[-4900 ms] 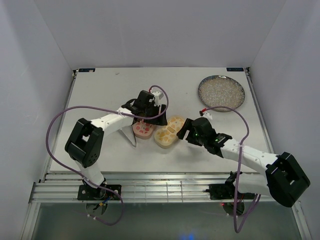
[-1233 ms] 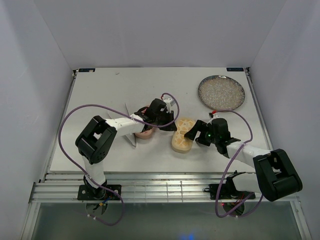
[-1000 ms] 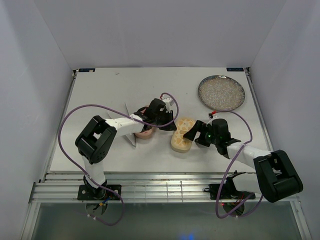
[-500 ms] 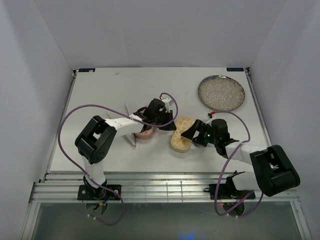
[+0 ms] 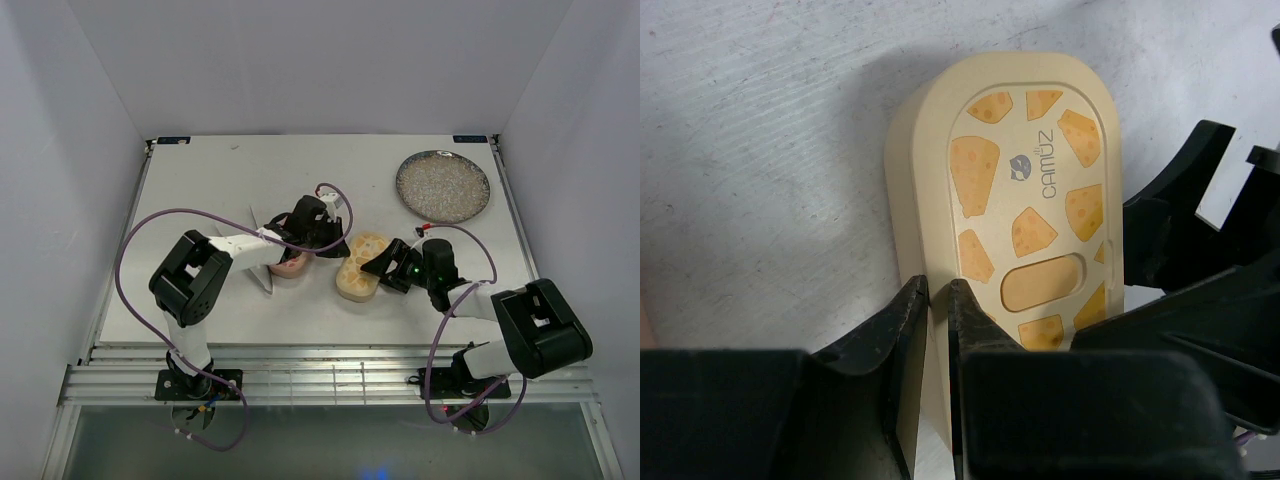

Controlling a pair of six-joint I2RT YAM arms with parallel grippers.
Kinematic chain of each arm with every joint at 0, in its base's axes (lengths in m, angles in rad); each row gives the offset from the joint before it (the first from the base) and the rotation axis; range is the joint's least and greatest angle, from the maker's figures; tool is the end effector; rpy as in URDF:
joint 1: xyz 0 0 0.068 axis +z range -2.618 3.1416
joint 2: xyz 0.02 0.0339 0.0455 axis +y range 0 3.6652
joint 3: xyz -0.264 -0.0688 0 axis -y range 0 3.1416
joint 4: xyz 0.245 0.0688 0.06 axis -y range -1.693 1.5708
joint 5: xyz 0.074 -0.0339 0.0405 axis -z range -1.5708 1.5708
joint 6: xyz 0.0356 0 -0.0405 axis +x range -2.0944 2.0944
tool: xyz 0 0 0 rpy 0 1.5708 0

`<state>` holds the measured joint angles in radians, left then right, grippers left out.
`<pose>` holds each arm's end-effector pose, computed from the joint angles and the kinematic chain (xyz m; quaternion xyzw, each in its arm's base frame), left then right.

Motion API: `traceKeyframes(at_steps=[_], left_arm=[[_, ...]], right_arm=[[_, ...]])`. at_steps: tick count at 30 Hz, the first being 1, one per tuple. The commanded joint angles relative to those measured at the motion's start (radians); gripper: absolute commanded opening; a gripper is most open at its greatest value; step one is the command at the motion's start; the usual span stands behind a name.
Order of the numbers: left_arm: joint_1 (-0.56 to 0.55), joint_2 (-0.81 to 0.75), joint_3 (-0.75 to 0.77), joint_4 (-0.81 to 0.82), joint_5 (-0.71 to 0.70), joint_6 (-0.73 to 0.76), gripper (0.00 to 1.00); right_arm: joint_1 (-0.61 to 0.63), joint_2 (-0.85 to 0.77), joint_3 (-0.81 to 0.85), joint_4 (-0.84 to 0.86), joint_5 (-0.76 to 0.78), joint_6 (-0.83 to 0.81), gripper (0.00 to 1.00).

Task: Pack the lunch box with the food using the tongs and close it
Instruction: Pick up the packing box from the center of the board.

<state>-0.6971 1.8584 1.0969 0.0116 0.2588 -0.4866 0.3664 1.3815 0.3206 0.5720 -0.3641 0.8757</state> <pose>0.2954 -0.2593 0.1671 0.1467 0.8988 -0.3189 0.2624 0.2167 0.0967 0.1379 0.1221 0.8394 0.4209 0.3216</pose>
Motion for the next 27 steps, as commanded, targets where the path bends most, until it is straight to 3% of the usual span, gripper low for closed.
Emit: traceKeyframes(at_steps=[1,14,16,18,19,23,24,27], left_arm=[[0.005,0.074,-0.049,-0.157,-0.093,0.054,0.10],[0.007,0.073,-0.049,-0.157,-0.069,0.065,0.09],[0.005,0.067,-0.051,-0.156,-0.072,0.063,0.09],[0.005,0.055,-0.051,-0.156,-0.070,0.062,0.08],[0.005,0.050,-0.051,-0.151,-0.067,0.059,0.09],[0.007,0.015,-0.049,-0.150,-0.076,0.056,0.09],[0.005,0.002,-0.042,-0.151,-0.076,0.056,0.10],[0.005,-0.025,-0.028,-0.162,-0.093,0.054,0.15]], right_arm=[[0.003,0.039,-0.012,0.150,-0.050,0.051,0.83],[0.005,0.025,-0.011,0.204,-0.026,0.062,0.77],[0.005,0.036,-0.011,0.213,-0.024,0.065,0.72],[0.005,0.054,-0.009,0.238,-0.029,0.069,0.60],[0.005,0.060,-0.008,0.242,-0.038,0.071,0.43],[0.005,0.073,-0.011,0.258,-0.045,0.075,0.19],[0.005,0.070,-0.012,0.261,-0.045,0.075,0.09],[0.003,0.060,-0.017,0.253,-0.044,0.074,0.08]])
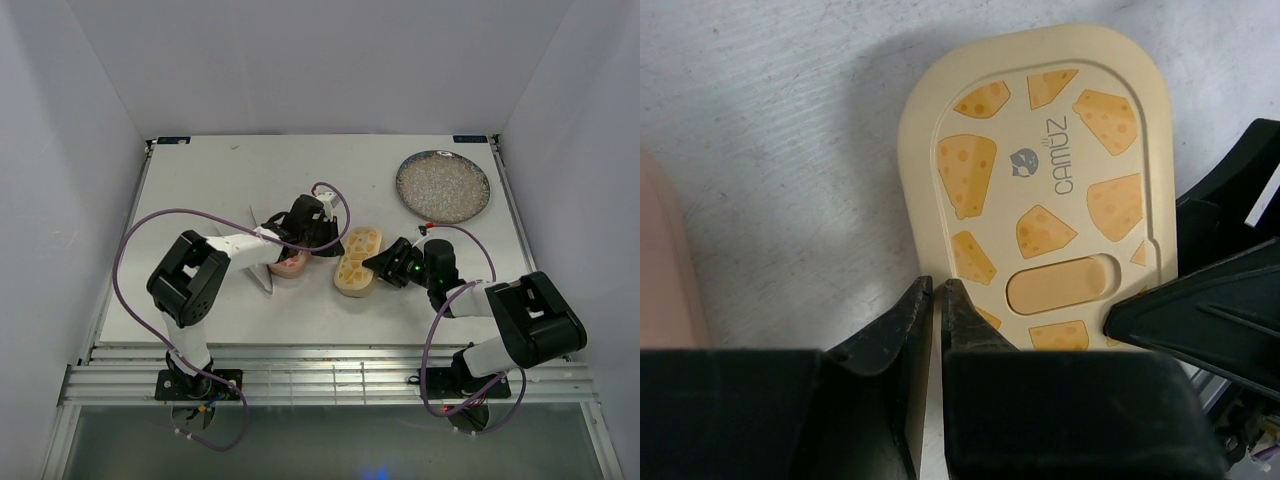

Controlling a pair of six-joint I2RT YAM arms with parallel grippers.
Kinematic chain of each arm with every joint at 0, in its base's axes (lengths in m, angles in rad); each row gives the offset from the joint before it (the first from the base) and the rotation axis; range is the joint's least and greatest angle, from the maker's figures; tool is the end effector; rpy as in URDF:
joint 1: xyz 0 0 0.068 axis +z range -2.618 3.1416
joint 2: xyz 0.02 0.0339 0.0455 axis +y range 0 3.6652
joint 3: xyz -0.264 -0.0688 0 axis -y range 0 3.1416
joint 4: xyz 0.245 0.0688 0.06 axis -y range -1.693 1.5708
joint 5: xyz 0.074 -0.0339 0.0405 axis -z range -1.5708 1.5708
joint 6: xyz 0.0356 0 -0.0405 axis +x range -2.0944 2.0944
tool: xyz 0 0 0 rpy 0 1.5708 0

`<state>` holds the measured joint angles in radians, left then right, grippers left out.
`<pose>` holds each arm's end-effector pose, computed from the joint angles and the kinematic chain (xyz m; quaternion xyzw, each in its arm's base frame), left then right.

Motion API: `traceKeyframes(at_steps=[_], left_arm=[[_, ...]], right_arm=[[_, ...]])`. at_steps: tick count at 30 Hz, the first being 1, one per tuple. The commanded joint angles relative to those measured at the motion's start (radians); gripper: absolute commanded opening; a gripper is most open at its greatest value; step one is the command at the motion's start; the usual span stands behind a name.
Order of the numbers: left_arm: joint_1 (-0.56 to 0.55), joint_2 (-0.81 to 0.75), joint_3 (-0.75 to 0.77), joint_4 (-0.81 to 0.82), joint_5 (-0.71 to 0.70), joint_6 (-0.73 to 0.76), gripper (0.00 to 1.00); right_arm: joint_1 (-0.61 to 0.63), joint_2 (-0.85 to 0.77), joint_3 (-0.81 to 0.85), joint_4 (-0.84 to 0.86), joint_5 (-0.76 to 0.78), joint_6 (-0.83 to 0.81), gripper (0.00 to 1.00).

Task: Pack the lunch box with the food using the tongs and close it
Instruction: Pick up the packing box from the center of the board, then place the packing box into the packing box.

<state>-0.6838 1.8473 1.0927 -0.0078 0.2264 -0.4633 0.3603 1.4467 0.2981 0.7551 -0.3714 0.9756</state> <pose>0.2975 -0.2527 0.1683 0.1447 0.9031 -0.2993 0.2719 0.2214 0.0972 0.1355 0.1498 0.8101 0.4585 0.3333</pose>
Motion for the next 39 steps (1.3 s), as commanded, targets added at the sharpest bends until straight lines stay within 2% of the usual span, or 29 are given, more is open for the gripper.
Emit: traceKeyframes(at_steps=[1,3,5,6,8,11,18,24,28,30,34,39], left_arm=[[-0.008,-0.022,-0.005,-0.153,-0.071,0.029,0.18],[0.000,-0.034,0.036,-0.184,-0.097,0.034,0.28],[0.009,-0.036,0.149,-0.262,-0.095,0.061,0.43],[0.019,-0.025,0.207,-0.309,-0.078,0.074,0.47],[0.026,0.018,0.391,-0.449,-0.094,0.094,0.47],[0.061,0.001,0.472,-0.497,-0.122,0.101,0.49],[0.268,-0.086,0.391,-0.492,-0.098,0.077,0.52],[0.430,-0.174,0.239,-0.414,0.019,0.028,0.51],[0.480,-0.203,0.216,-0.406,0.046,0.022,0.55],[0.512,-0.215,0.200,-0.382,0.103,-0.001,0.55],[0.523,-0.238,0.165,-0.366,0.134,-0.008,0.54],[0.524,-0.264,0.122,-0.354,0.136,0.009,0.54]], right_arm=[[0.009,-0.008,0.007,0.069,-0.044,-0.032,0.08],[0.008,-0.022,0.006,0.066,-0.052,-0.035,0.08],[0.008,-0.051,0.006,0.058,-0.061,-0.044,0.08],[0.008,-0.063,0.009,0.047,-0.060,-0.049,0.08],[0.008,-0.091,0.013,0.001,-0.052,-0.066,0.08],[0.008,-0.141,0.018,-0.031,-0.049,-0.074,0.08],[0.037,-0.193,0.087,-0.051,-0.040,-0.046,0.08],[0.187,-0.132,0.217,0.003,0.081,0.001,0.08],[0.282,-0.066,0.308,0.024,0.239,0.031,0.08],[0.321,0.016,0.370,0.056,0.236,0.047,0.08],[0.393,0.109,0.435,0.059,0.333,0.054,0.08],[0.405,0.228,0.458,0.131,0.367,0.121,0.08]])
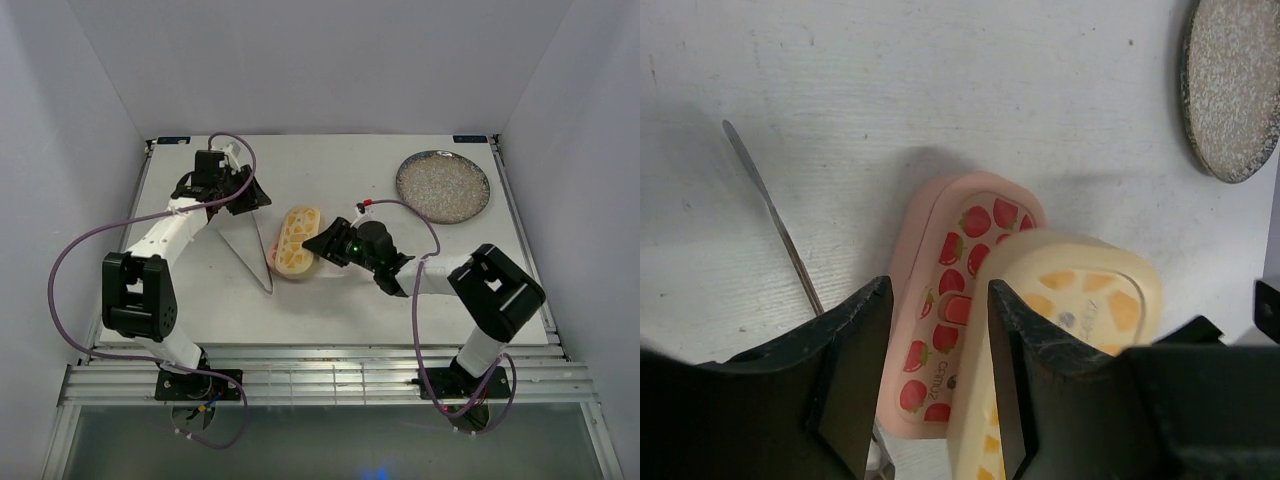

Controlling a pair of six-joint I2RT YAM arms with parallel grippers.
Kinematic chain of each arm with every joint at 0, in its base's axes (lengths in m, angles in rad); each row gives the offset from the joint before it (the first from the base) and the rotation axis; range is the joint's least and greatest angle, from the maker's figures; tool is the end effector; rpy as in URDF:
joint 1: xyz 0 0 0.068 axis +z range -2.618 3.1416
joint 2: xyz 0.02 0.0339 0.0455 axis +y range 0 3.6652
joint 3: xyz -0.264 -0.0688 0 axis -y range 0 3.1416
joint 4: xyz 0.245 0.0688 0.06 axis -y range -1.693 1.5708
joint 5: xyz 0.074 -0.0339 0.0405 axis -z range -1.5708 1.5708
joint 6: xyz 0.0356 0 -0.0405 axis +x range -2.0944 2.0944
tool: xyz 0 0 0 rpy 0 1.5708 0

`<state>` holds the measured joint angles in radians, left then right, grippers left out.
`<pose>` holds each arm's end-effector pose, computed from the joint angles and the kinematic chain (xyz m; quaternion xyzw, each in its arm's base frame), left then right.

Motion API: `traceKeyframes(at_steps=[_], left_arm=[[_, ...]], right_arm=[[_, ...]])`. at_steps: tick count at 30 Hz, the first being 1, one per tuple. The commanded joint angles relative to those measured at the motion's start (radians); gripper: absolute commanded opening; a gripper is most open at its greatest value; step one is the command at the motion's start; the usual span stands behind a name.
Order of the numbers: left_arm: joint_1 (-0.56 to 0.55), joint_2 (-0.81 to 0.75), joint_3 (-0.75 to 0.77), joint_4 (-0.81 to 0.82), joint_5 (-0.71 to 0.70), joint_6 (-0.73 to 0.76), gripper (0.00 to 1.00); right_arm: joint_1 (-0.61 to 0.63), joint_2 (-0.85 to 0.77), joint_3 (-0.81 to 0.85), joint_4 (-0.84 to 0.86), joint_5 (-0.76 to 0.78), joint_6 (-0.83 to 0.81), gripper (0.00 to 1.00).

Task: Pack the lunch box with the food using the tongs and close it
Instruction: Place the packing box into the packing box.

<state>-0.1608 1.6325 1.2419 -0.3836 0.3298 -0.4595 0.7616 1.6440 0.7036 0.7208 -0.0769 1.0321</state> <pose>0.3561 -0.0694 0.2639 -0.0723 0.9086 -0.2609 0.3182 0.2435 0.2360 0.1904 0.0813 0.7759 0.5070 0.3665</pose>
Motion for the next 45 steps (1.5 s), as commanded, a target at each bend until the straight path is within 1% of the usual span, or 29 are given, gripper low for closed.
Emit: traceKeyframes(at_steps=[1,4,7,8,9,12,15,20,23,24,26,27,31,33,36,37,41,45], left_arm=[[0.001,-0.054,-0.035,0.025,0.026,0.008,0.54],[0.001,-0.072,-0.051,0.029,0.021,0.018,0.55],[0.001,-0.082,-0.061,0.035,0.031,0.016,0.55],[0.001,-0.085,-0.064,0.037,0.037,0.015,0.55],[0.001,-0.085,-0.062,0.037,0.040,0.015,0.55],[0.001,-0.095,-0.073,0.051,0.040,0.009,0.55],[0.001,-0.112,-0.094,0.074,0.048,0.004,0.56],[0.001,-0.073,-0.068,0.065,0.074,0.005,0.56],[0.000,-0.066,-0.065,0.068,0.081,0.005,0.56],[0.001,-0.063,-0.064,0.066,0.081,0.005,0.56],[0.001,-0.057,-0.059,0.066,0.081,0.004,0.56],[0.000,-0.054,-0.056,0.066,0.084,0.004,0.56],[0.001,-0.043,-0.052,0.080,0.092,-0.004,0.56],[0.001,-0.037,-0.045,0.080,0.095,-0.004,0.56],[0.001,-0.031,-0.044,0.080,0.103,-0.005,0.56],[0.001,-0.031,-0.047,0.083,0.103,-0.005,0.56],[0.001,-0.031,-0.055,0.087,0.104,-0.010,0.56],[0.001,-0.034,-0.056,0.100,0.114,-0.019,0.56]], right_arm=[[0.010,0.046,0.062,0.167,0.118,0.080,0.08],[0.040,0.094,0.097,0.158,0.158,0.085,0.08],[0.067,0.114,0.088,0.167,0.225,0.095,0.14],[0.071,0.117,0.085,0.172,0.241,0.097,0.17],[0.076,0.122,0.085,0.161,0.265,0.097,0.29],[0.082,0.117,0.088,0.091,0.316,0.108,0.44],[0.082,0.120,0.074,0.104,0.310,0.108,0.46],[0.088,0.128,0.086,0.078,0.278,0.079,0.53],[0.090,0.128,0.097,0.028,0.267,0.077,0.57],[0.090,0.126,0.093,0.034,0.270,0.079,0.61],[0.091,0.123,0.085,0.022,0.267,0.079,0.65],[0.090,0.126,0.091,0.006,0.261,0.066,0.69],[0.090,0.132,0.131,-0.070,0.261,0.056,0.72],[0.091,0.122,0.125,-0.080,0.264,0.049,0.72],[0.091,0.108,0.148,-0.142,0.261,0.020,0.72],[0.091,0.108,0.163,-0.202,0.252,0.008,0.72],[0.091,0.119,0.235,-0.311,0.220,-0.055,0.72],[0.091,0.111,0.244,-0.345,0.218,-0.076,0.75]])
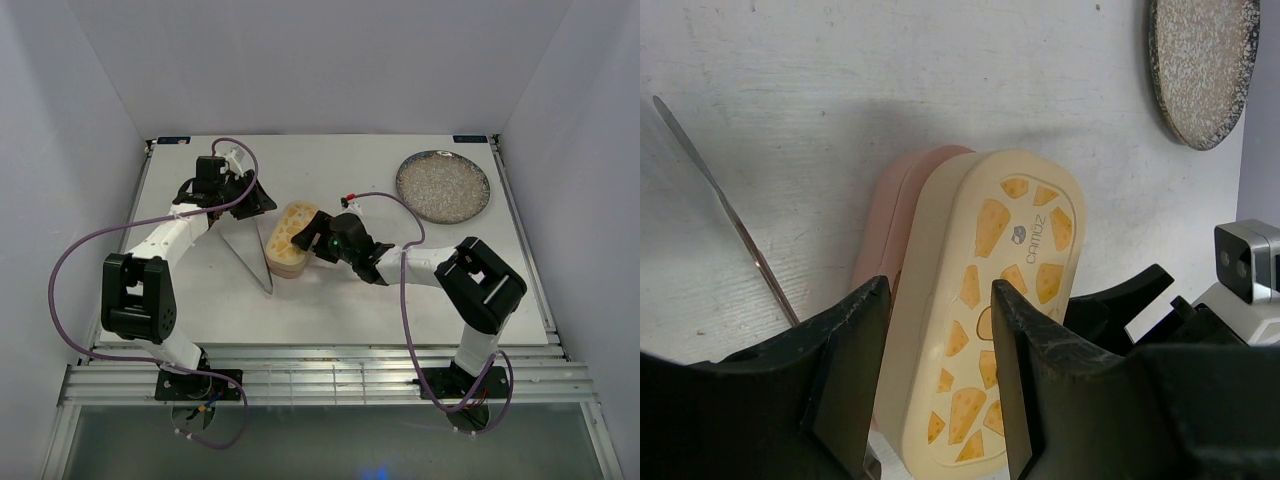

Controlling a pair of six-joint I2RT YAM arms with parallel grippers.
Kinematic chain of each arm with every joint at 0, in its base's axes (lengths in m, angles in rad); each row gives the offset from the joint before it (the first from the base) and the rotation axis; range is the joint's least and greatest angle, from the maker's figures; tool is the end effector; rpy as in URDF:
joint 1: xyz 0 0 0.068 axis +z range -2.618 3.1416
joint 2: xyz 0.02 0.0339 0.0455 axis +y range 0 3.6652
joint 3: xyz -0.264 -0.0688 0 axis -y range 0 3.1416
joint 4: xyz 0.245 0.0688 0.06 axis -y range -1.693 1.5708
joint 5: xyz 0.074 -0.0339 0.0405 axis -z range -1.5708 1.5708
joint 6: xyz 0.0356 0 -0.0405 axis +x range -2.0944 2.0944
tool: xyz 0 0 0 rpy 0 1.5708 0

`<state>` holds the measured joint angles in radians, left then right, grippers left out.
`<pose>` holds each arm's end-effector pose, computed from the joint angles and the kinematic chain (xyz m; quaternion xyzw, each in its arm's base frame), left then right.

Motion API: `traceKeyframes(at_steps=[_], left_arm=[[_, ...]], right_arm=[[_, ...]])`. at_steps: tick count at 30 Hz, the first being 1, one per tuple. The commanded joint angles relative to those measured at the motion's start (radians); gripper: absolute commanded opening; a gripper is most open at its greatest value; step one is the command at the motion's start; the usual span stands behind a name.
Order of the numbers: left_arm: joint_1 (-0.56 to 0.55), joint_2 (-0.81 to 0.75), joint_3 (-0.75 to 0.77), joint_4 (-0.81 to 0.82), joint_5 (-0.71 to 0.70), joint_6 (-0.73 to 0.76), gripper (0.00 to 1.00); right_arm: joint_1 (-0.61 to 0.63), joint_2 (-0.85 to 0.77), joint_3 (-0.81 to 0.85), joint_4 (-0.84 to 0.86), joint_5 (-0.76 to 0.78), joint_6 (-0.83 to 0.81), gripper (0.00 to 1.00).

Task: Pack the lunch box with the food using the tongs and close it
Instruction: Place the packing box into the packing box.

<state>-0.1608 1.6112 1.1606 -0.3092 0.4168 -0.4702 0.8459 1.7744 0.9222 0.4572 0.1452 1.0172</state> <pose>0.3477 -0.0710 0.2512 -0.0579 0.9009 -0.3005 0.3079 0.2562 0.2815 0.1851 0.1111 0.8234 0.4079 0.3784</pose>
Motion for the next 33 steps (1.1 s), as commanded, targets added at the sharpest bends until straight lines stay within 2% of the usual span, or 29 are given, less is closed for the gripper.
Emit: traceKeyframes(at_steps=[1,9,17,23,33], left_arm=[[0.000,-0.014,0.024,0.027,0.027,-0.008,0.56],[0.001,-0.013,0.022,0.027,0.025,-0.002,0.56],[0.001,-0.005,0.021,0.035,0.039,-0.002,0.56],[0.000,0.019,0.005,0.056,0.060,-0.013,0.56],[0.001,0.032,0.001,0.073,0.066,-0.019,0.56]], right_arm=[[0.004,-0.023,0.020,-0.081,-0.001,-0.065,0.76],[-0.001,-0.026,0.020,-0.112,-0.010,-0.072,0.83],[-0.016,-0.079,-0.026,-0.109,-0.006,-0.130,0.82],[-0.033,-0.107,-0.002,-0.104,-0.074,-0.181,0.83],[-0.030,-0.038,0.018,-0.006,-0.186,-0.146,0.75]])
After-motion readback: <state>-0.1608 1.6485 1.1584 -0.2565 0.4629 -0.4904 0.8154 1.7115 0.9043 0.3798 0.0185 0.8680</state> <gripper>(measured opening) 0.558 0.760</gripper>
